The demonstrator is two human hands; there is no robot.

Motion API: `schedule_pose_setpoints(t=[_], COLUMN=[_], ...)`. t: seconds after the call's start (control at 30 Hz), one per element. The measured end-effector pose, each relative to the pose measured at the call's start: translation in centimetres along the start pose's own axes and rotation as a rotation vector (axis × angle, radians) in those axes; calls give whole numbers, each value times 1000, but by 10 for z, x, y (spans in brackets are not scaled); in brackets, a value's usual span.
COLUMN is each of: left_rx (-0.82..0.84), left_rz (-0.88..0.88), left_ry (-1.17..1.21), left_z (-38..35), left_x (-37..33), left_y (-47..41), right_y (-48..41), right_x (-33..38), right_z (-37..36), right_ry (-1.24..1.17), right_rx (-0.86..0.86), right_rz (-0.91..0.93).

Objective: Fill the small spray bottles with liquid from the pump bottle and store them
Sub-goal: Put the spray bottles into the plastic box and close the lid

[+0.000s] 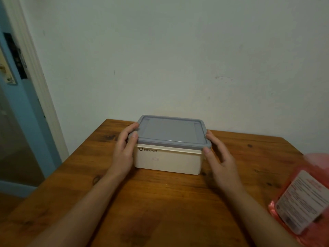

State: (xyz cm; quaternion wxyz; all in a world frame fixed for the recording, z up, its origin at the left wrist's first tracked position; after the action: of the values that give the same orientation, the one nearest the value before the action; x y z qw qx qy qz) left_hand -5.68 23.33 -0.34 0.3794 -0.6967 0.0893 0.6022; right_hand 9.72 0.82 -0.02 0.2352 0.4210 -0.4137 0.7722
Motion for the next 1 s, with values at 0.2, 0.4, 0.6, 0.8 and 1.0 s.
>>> schedule_pose_setpoints(t=[0.2, 0.4, 0.6, 0.8, 1.0], left_rx=[-84, 13, -22, -28, -28], left_rz=[340, 615, 630, 659, 664], left_ry=[277, 405, 468, 480, 467], left_z=[2, 1, -3, -1, -3], left_x=[1, 4, 6, 9, 5], left_y=[-20, -34, -39, -39, -38], right_y=[-22, -41, -48, -46, -40], right_x=[7, 6, -6, -8, -1], right_z=[0, -10, -13, -11, -11], right_ry=[-160, -407, -443, -456, -487], right_rx=[-238, -89, -84, -76, -57], right_rz=[-249, -584, -640, -672, -717])
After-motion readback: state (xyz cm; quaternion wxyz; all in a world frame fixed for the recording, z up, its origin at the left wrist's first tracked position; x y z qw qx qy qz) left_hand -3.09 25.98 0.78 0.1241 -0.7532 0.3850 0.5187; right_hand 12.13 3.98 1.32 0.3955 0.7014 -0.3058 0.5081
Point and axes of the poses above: each hand's wrist, its own y-axis away from the middle knuckle, its own z-axis out of the back of the hand, x = y × z, the point moved 3 cm from there along -y, towards the middle knuckle, and after that the axes turned 3 degrees about y, right-handed, at the moved point
